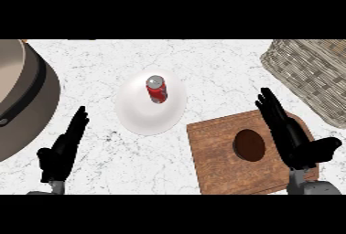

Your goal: Pick the cupcake from the cutting board and place it in the basket

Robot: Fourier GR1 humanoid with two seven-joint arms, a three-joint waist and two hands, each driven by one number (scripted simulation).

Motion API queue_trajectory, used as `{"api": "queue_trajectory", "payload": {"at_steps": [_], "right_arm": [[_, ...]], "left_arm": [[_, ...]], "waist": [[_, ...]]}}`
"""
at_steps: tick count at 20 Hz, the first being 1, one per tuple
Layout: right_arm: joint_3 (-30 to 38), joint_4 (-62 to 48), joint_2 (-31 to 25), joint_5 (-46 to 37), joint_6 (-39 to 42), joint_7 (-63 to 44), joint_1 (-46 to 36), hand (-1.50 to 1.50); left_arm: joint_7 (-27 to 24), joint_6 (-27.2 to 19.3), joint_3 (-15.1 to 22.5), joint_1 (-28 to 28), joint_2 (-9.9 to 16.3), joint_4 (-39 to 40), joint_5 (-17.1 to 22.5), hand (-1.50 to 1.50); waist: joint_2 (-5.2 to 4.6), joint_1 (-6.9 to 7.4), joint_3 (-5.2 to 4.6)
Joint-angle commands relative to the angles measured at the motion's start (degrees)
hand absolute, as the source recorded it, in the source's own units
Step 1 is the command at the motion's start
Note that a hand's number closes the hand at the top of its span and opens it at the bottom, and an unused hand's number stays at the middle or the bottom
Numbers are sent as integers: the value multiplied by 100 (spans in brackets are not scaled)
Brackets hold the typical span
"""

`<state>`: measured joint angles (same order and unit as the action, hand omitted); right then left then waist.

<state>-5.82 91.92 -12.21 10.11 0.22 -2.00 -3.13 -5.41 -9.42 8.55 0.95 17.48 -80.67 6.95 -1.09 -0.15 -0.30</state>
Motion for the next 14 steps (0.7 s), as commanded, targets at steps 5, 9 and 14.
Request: {"api": "queue_trajectory", "payload": {"at_steps": [5, 9, 14], "right_arm": [[1849, -81, -661, 1101, 448, 1067, -1135, 150], [291, 141, -1458, -1266, 914, 1919, -1057, -150], [-822, 392, 70, -2865, -1098, 1510, -1159, -150]], "left_arm": [[874, 230, -697, -601, 688, -185, 326, 0], [1173, 407, -580, -842, 486, -27, 560, 0], [1592, 402, -771, -1468, 506, 342, 628, 0]], "waist": [[108, 28, 56], [57, 178, 30], [103, 14, 25]]}}
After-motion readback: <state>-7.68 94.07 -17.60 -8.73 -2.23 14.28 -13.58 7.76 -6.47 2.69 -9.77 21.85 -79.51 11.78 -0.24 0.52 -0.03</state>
